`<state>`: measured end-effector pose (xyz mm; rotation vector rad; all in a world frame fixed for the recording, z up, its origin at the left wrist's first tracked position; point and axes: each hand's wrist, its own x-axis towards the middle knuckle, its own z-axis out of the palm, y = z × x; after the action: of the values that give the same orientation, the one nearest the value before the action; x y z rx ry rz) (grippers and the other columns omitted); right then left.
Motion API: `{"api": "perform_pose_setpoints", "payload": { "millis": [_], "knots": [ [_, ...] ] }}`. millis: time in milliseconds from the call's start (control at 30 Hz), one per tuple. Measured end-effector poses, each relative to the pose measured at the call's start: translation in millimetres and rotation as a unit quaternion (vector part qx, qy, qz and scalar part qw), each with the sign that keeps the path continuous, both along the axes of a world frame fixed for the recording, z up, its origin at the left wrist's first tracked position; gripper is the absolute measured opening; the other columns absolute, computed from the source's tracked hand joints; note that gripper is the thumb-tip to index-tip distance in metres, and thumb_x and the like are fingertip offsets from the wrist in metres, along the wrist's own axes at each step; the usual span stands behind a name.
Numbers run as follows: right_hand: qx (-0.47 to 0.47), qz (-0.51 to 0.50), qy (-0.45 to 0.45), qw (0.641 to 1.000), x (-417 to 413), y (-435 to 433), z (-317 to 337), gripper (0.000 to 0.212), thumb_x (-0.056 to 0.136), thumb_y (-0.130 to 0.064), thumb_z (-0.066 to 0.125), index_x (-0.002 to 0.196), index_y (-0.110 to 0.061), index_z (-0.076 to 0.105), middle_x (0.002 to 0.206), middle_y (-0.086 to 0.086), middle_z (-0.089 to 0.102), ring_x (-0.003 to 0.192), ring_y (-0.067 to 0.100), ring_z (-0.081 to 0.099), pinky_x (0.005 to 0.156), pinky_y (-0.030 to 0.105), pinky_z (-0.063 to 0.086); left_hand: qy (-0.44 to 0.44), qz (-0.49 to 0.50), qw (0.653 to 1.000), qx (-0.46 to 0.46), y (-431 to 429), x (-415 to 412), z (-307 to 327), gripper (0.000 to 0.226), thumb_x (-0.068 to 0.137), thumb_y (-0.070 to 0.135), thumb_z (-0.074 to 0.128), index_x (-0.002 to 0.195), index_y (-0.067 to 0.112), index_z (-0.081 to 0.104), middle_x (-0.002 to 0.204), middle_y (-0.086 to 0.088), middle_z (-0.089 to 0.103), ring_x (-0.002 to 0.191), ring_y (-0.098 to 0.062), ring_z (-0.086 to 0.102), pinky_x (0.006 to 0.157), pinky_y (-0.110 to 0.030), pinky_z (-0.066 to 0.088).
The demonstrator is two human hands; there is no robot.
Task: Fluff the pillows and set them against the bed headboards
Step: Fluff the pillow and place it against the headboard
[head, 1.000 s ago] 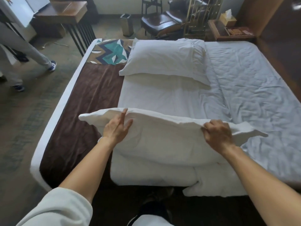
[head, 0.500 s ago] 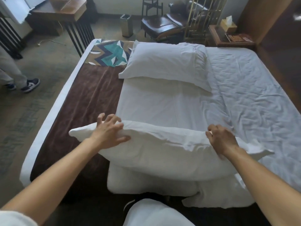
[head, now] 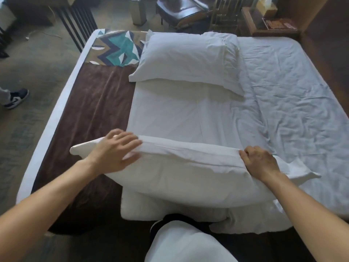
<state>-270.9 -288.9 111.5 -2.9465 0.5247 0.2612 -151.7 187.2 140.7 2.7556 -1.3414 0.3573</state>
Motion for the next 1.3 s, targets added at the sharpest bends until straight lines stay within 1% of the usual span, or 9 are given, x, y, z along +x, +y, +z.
{"api": "perform_pose_setpoints", "payload": {
  "millis": [100,233,333,433,667,767,900,1167,1300],
  "knots": [
    [-0.003,0.006,-0.014,1.0,2,-7,-5,0.038,0.103,-0.038,0.047,0.09,-0.008,0.066,0.094,0.017,0.067,0.088,0.04,0.063,0.073,0.043,0.048,0.011,0.153,0.987,0.045,83,30,-4,0.039,0.09,0.03,0.053,0.124,0.02,0.067,0.122,-0.011,0.071,0.104,-0.036,0.071,0.088,-0.052,0.051],
    [-0.001,0.01,-0.038,0.999,7,-13,-17,0.035,0.1,-0.036,0.05,0.084,-0.009,0.065,0.089,0.019,0.067,0.085,0.041,0.065,0.072,0.045,0.052,0.087,0.542,0.834,-0.059,127,55,32,0.045,0.08,0.02,0.051,0.119,0.013,0.07,0.117,-0.025,0.069,0.1,-0.048,0.067,0.086,-0.058,0.051],
    [-0.008,0.004,-0.028,1.0,15,-16,-21,0.035,0.099,-0.038,0.048,0.084,-0.011,0.066,0.092,0.019,0.067,0.09,0.041,0.066,0.076,0.046,0.052,0.013,0.332,0.933,-0.138,62,43,24,0.036,0.091,0.024,0.049,0.115,0.01,0.072,0.112,-0.016,0.073,0.099,-0.039,0.07,0.087,-0.05,0.052],
    [-0.002,-0.016,-0.013,1.0,17,-18,-18,0.036,0.099,-0.038,0.045,0.087,-0.011,0.066,0.096,0.02,0.067,0.092,0.042,0.065,0.079,0.047,0.052,0.06,0.14,0.987,-0.055,-16,27,-3,0.048,0.097,0.052,0.051,0.127,0.018,0.068,0.131,-0.005,0.067,0.12,-0.027,0.063,0.105,-0.047,0.044],
    [0.033,0.043,-0.164,0.985,56,70,3,0.054,0.097,-0.046,0.032,0.106,-0.011,0.073,0.103,0.02,0.071,0.095,0.041,0.068,0.086,0.054,0.052,0.194,0.204,0.958,0.063,-48,17,-62,0.079,0.093,0.075,0.019,0.156,0.029,0.033,0.162,-0.003,0.035,0.153,-0.027,0.022,0.124,-0.046,0.007],
    [0.048,0.136,-0.005,0.99,59,107,0,0.085,0.088,-0.075,0.015,0.149,-0.025,0.048,0.153,0.013,0.048,0.143,0.028,0.042,0.12,0.057,0.017,0.196,0.206,0.958,0.042,-45,24,-68,0.079,0.093,0.075,0.022,0.155,0.028,0.035,0.161,-0.004,0.037,0.152,-0.026,0.023,0.124,-0.044,0.006],
    [-0.014,0.065,0.092,0.994,22,38,-18,0.121,0.062,-0.099,-0.011,0.159,-0.036,0.022,0.168,0.006,0.021,0.156,0.022,0.009,0.122,0.048,-0.011,0.198,0.182,0.962,0.047,-35,36,-71,0.084,0.088,0.082,0.026,0.154,0.031,0.035,0.16,-0.004,0.038,0.15,-0.026,0.03,0.123,-0.042,0.012],
    [-0.027,-0.043,0.097,0.994,-28,-60,-18,0.079,0.082,-0.088,0.026,0.149,-0.047,0.033,0.149,-0.004,0.05,0.137,0.023,0.043,0.116,0.062,0.006,0.204,0.25,0.935,0.147,-11,76,-57,0.098,0.075,0.097,0.011,0.154,0.042,0.023,0.165,0.006,0.026,0.153,-0.026,0.019,0.12,-0.059,0.004],
    [-0.039,-0.021,0.027,0.999,-13,-45,-28,0.063,0.092,-0.07,0.045,0.135,-0.026,0.06,0.142,0.012,0.052,0.134,0.031,0.047,0.112,0.061,0.014,0.23,0.305,0.914,0.138,2,87,-60,0.096,0.072,0.099,0.01,0.153,0.048,0.019,0.165,0.004,0.026,0.149,-0.03,0.024,0.116,-0.057,0.023]
  ]
}}
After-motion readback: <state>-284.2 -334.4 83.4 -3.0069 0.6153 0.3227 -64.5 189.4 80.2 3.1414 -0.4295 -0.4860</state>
